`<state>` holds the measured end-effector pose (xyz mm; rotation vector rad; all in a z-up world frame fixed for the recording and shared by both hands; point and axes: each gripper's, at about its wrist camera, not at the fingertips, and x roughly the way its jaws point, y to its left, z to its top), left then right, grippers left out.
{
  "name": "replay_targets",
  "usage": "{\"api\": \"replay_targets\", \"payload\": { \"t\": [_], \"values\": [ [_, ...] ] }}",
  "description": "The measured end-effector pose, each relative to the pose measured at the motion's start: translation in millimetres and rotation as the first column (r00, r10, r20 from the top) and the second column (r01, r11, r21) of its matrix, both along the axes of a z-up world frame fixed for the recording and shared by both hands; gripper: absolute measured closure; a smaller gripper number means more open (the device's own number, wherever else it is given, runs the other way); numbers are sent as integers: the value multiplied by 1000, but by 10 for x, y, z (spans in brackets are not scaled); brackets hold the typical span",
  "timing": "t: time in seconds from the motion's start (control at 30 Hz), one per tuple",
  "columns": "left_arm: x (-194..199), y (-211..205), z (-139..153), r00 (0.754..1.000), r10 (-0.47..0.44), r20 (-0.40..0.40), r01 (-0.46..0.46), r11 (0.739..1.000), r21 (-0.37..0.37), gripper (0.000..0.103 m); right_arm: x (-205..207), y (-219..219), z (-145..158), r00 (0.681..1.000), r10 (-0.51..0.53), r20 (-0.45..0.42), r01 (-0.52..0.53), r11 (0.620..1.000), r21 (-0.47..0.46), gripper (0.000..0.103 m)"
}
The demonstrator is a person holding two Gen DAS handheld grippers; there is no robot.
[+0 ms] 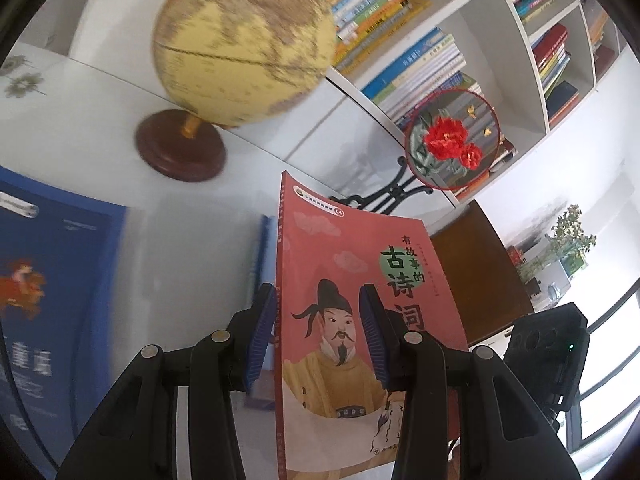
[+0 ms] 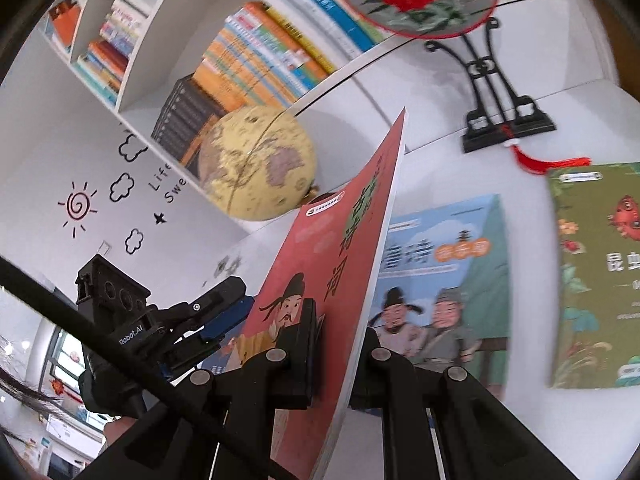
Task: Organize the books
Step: 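Carry the red book with both grippers toward the flat stack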
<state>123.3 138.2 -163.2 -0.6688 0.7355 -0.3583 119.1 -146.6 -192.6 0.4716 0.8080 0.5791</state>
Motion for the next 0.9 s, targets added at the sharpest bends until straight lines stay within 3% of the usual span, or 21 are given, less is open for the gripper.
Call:
{"api": "replay_targets", "payload": {
  "t": [0.53,0.9],
  "values": [
    [-526,1020,228,992,124,29,-125,991,40,65,-210,1144,162,992,125,32,-126,992,15,92],
    [-717,1513,172,985,173,21,-174,983,52,65,-306,1725,65,985,174,13,-174,984,21,91]
  ]
}}
